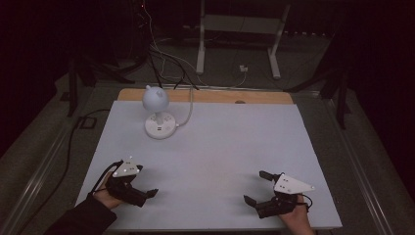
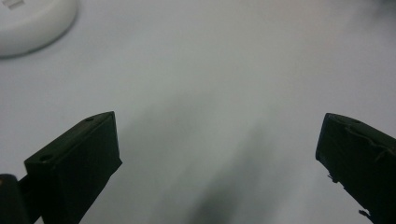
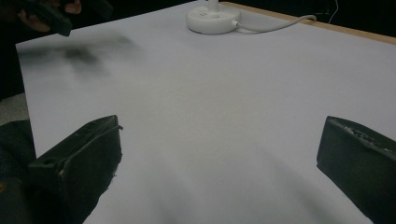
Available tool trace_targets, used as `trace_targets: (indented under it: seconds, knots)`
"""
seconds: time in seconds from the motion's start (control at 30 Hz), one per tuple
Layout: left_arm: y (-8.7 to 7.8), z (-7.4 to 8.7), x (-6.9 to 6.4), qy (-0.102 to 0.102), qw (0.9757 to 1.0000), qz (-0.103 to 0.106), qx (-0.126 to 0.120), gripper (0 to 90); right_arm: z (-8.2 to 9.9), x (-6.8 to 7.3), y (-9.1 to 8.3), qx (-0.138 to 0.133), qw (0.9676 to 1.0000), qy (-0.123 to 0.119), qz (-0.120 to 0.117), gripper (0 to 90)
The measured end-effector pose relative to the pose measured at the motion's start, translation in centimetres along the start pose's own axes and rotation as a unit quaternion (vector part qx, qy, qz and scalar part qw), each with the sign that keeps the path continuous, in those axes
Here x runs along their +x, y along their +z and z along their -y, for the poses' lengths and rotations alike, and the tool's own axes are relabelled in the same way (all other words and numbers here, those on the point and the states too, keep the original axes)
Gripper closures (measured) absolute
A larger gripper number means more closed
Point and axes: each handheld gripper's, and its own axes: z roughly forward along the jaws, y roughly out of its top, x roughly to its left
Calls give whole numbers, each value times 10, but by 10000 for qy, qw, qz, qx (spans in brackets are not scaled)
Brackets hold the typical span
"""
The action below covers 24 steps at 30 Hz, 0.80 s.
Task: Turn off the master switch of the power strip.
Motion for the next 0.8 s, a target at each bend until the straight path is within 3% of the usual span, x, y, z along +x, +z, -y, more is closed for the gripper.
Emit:
trace_targets:
  seconds: [0.23,0.3,0.53,0.8]
  knots:
    - [-4,22,-3,100,9999,16,-59,3,0,0,0,19,10000,9,-7,0]
    - [-5,27,-3,46,9999,89,-97,3,1,0,1,29,10000,0,-12,0]
    - [-13,44,-4,32,9998,-81,-186,3,1,0,0,46,10000,-11,-16,0]
    - [-11,46,-1,-23,9995,-96,-285,3,0,0,0,44,10000,-32,-35,0]
